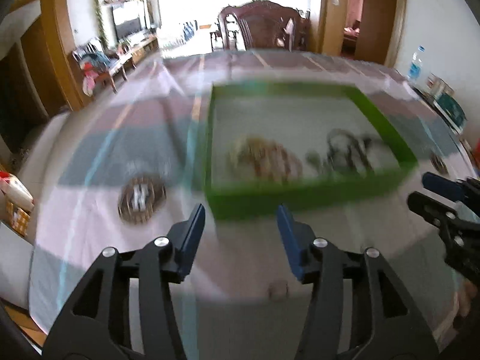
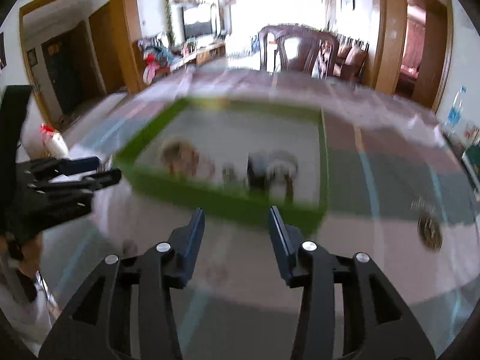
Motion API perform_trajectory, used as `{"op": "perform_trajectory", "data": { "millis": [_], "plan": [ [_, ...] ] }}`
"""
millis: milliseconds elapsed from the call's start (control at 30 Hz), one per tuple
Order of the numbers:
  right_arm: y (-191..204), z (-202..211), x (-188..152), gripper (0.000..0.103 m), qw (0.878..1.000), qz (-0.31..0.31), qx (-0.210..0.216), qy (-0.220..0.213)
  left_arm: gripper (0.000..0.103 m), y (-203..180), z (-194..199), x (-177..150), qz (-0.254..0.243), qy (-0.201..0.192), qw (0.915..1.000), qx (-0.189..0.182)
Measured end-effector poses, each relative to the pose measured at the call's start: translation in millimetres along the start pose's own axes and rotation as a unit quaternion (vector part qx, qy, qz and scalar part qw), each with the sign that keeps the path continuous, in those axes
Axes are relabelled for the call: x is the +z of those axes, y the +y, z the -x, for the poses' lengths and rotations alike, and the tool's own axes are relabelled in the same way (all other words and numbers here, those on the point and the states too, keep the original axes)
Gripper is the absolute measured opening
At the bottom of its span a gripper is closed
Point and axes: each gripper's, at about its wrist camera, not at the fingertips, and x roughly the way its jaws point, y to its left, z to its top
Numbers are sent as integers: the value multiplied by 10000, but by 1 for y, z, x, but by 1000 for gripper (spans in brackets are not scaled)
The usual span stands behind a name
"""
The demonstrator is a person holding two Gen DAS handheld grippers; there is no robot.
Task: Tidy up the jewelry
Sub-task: 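Move the right gripper to the silver bead ring while the left gripper moves to the black hair tie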
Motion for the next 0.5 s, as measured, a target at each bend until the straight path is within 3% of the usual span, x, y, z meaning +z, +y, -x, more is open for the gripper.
{"op": "perform_trajectory", "data": {
  "millis": [100, 233, 367, 500],
  "plan": [
    [-2, -17, -26, 45, 9993, -56, 125, 344, 51, -3, -3, -31, 41, 253, 9996, -80],
    [4, -35, -44, 46, 9973, -130, 287, 659, 60, -13, -10, -52, -99, 453, 9988, -141],
    [14, -45, -47, 51, 9969, -108, 301, 715, 60, -16, -19, -63, -129, 597, 9981, -73],
    [22, -55, -46, 51, 9974, 38, 32, 720, 60, -19, -20, -68, -170, 628, 9978, -144]
  ]
}}
